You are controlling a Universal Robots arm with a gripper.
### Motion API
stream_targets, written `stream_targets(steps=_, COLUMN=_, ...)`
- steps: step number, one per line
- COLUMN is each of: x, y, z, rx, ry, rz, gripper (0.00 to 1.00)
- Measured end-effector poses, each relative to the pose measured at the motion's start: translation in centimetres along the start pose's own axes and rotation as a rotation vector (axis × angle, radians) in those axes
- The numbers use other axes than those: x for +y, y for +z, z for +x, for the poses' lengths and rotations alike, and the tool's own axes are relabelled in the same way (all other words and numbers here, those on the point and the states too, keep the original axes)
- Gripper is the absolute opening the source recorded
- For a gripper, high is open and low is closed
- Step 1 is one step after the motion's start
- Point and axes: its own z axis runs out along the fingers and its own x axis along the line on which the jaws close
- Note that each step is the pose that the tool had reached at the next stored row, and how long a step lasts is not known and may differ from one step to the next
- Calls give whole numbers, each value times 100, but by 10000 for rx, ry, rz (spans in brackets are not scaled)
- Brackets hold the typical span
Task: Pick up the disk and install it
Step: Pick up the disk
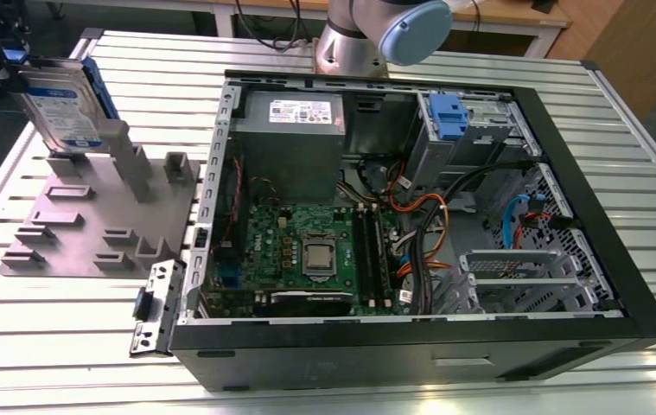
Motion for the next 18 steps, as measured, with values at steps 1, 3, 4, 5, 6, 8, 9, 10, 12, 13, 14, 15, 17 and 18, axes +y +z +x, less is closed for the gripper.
stream_targets(steps=1, x=0, y=-17, z=0, rx=0, ry=0, rz=0, gripper=37)
stream_targets(steps=3, x=1, y=-46, z=-1, rx=0, ry=0, rz=0, gripper=37)
stream_targets(steps=4, x=1, y=-65, z=-1, rx=-1, ry=0, rz=1, gripper=37)
stream_targets(steps=5, x=1, y=-88, z=-2, rx=0, ry=0, rz=1, gripper=37)
stream_targets(steps=6, x=1, y=-99, z=-2, rx=0, ry=0, rz=0, gripper=37)
stream_targets(steps=8, x=1, y=-99, z=-2, rx=-2, ry=0, rz=3, gripper=37)
stream_targets(steps=9, x=1, y=-100, z=-2, rx=-1, ry=0, rz=2, gripper=37)
stream_targets(steps=10, x=1, y=-128, z=-2, rx=0, ry=0, rz=1, gripper=37)
stream_targets(steps=12, x=1, y=-134, z=-2, rx=0, ry=0, rz=0, gripper=37)
stream_targets(steps=13, x=2, y=-134, z=-2, rx=0, ry=0, rz=0, gripper=37)
stream_targets(steps=14, x=2, y=-135, z=-2, rx=0, ry=0, rz=0, gripper=37)
stream_targets(steps=15, x=1, y=-135, z=-2, rx=0, ry=0, rz=0, gripper=37)
stream_targets(steps=17, x=2, y=-136, z=-2, rx=0, ry=0, rz=0, gripper=37)
stream_targets(steps=18, x=2, y=-136, z=-3, rx=0, ry=0, rz=0, gripper=37)
